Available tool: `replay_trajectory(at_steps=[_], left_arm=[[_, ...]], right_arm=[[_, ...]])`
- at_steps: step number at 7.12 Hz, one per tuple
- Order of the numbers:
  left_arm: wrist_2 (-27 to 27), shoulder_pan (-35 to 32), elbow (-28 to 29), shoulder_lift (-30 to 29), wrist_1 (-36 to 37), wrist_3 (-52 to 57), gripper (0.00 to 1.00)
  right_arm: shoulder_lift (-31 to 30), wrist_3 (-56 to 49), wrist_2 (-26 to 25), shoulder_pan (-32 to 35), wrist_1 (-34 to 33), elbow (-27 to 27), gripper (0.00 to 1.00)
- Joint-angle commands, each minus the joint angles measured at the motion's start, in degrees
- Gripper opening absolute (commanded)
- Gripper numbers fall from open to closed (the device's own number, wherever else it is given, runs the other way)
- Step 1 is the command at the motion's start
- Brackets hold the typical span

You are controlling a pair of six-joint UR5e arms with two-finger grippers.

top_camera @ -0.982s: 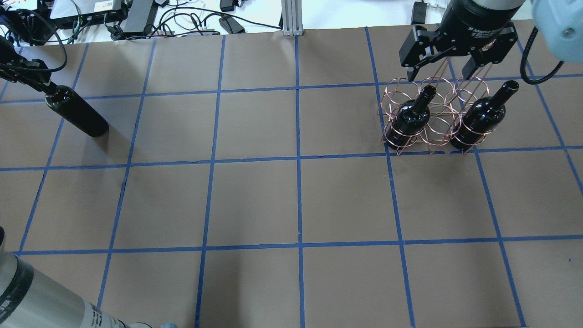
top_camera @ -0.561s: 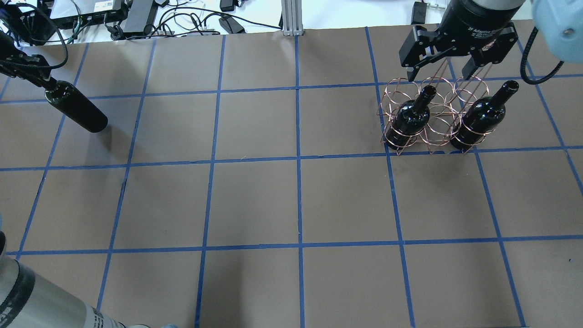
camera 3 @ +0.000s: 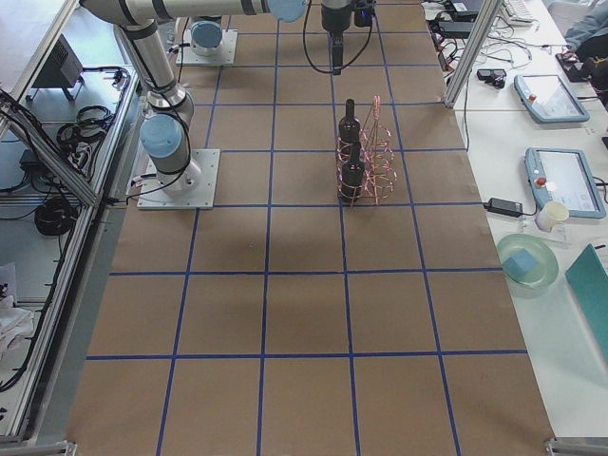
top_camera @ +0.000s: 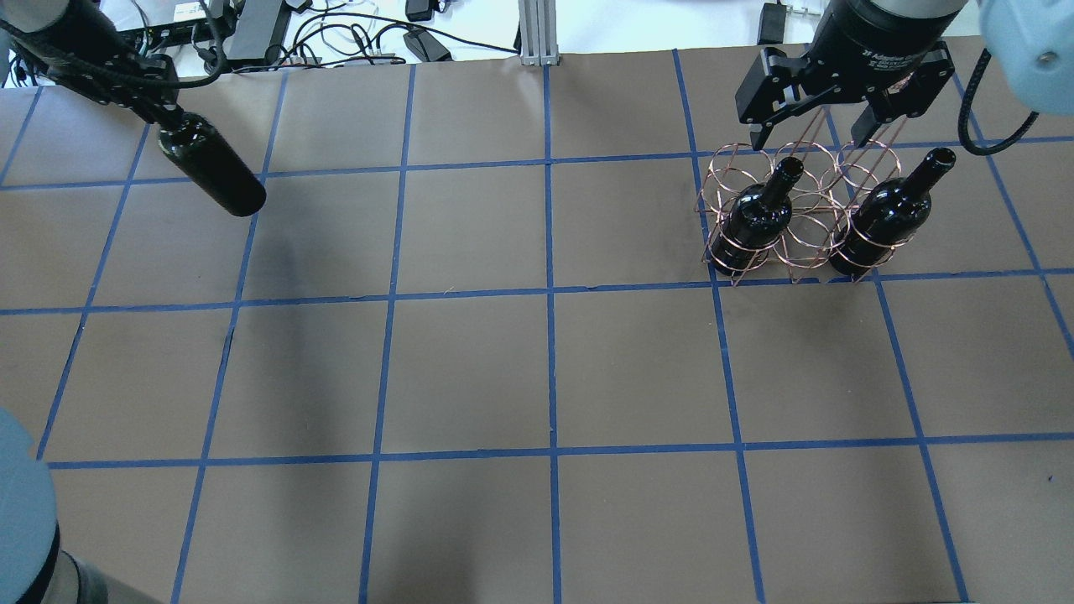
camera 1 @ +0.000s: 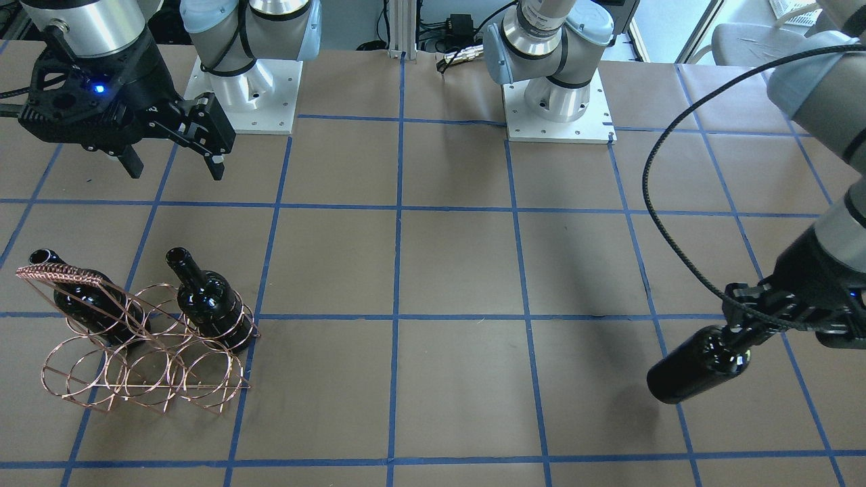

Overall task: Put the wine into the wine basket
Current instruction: 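Carry the bottle toward the table center, swinging it upright, left gripper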

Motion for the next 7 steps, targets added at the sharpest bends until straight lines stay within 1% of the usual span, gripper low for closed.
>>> replay_trajectory(at_steps=[1,3,4,6,7], left_arm=[[-0.02,-7.75,-3.88,3.9,0.5,-10.04,0.0],[-0.11,-13.3,-6.52,6.9,1.03,-17.78,0.0],[0.24,-15.76,-8.45,8.31,1.03,-19.9,0.0],[-0.11,-19.2,-14.5,11.12,0.94,-27.01,0.0],[0.24,-20.87,-15.84,11.83,0.85,-27.39,0.0]], right_arm=[[0.1,0.03,0.04,0.0,-0.06,0.0,1.0],[0.1,-0.06,0.04,0.0,0.02,0.0,1.0],[0.1,-0.06,0.13,0.0,-0.06,0.0,1.0],[0.09,-0.06,0.05,0.0,0.02,0.0,1.0],[0.1,-0.06,0.13,0.0,-0.06,0.0,1.0]])
